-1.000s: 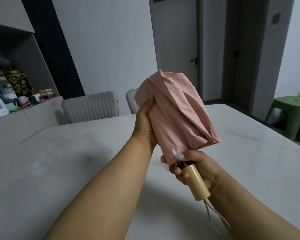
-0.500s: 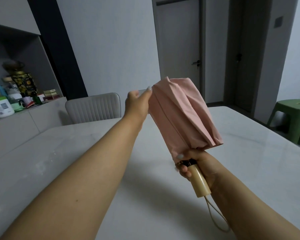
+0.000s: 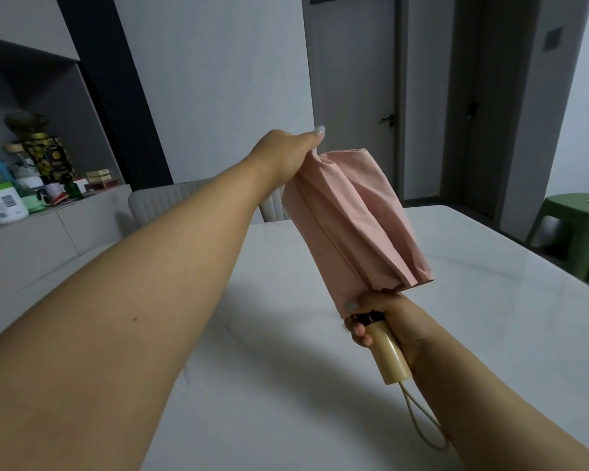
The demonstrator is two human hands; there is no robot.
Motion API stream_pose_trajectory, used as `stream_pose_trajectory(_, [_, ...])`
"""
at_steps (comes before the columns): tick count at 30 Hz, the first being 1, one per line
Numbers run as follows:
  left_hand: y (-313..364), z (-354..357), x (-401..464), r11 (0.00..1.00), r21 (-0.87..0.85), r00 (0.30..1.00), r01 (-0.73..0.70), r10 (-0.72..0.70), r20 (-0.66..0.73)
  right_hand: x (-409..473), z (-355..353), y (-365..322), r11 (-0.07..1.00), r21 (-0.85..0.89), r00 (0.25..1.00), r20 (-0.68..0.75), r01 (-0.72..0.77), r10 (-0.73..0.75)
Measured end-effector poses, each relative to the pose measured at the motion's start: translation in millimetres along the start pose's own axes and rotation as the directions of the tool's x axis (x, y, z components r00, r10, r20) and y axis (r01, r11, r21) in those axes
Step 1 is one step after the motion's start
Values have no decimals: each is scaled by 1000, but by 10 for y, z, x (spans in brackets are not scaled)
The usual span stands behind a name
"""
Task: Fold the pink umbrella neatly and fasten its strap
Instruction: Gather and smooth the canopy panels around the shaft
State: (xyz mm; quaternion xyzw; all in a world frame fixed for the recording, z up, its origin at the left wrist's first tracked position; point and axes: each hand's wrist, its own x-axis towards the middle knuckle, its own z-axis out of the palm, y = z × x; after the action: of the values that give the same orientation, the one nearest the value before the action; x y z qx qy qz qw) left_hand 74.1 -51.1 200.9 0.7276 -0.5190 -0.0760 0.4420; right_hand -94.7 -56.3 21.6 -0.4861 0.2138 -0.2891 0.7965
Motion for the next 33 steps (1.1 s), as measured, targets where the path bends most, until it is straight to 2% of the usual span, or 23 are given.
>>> stream_pose_trajectory(3, [50, -2, -34, 980, -196, 999, 12, -3, 47, 5, 6, 3, 999, 31, 1000, -20, -5, 5])
stream_pose_trajectory(5, [75, -23, -42, 929, -368, 997, 46, -18, 79, 5, 2, 2, 999, 35, 1000, -30, 3, -2])
stream_pose_trajectory(7, [88, -61, -41, 891, -450, 995, 61, -20, 96, 2, -7, -4, 999, 35, 999, -29, 15, -14])
stream_pose_trajectory(9, [97, -94, -35, 924, -378, 996, 54, -22, 90, 0, -17, -10, 999, 27, 1000, -21, 17, -17])
stream_pose_trajectory(12, [130, -110, -52, 988, -151, 997, 21, -10, 79, 16, -16, 4, 999, 30, 1000, -18, 13, -12])
stream_pose_trajectory(13, [147, -108, -56, 990, -142, 998, 8, 2, 70, 21, -14, 12, 999, 37, 1000, -15, 13, -13])
stream_pose_trajectory(17, [173, -107, -48, 927, -374, 1000, 23, -15, 25, 22, -21, 23, 998, 35, 999, -4, 48, -48])
stream_pose_trajectory(18, [174, -111, -46, 927, -373, 1000, 22, -15, 21, 24, -25, 21, 998, 40, 999, -5, 51, -51])
stream_pose_trajectory(22, [173, -109, -73, 981, -192, 998, -14, 24, 50, 56, -38, 39, 997, 67, 1000, 4, 27, -27])
stream_pose_trajectory(24, [180, -98, -63, 967, -248, 999, -49, 53, 9, 68, -46, 51, 996, 80, 1000, 15, 25, -27])
stream_pose_trajectory(26, [180, -71, -52, 936, -349, 999, -32, 23, -32, 68, -57, 52, 995, 88, 998, 39, 37, -41])
stream_pose_trajectory(31, [204, -17, -79, 941, -337, 999, -36, 30, -23, 95, -78, 68, 994, 104, 999, 50, 11, -17])
stream_pose_trajectory(33, [199, -44, -69, 906, -423, 1000, -21, 15, -18, 103, -89, 66, 994, 107, 999, 49, 9, -14])
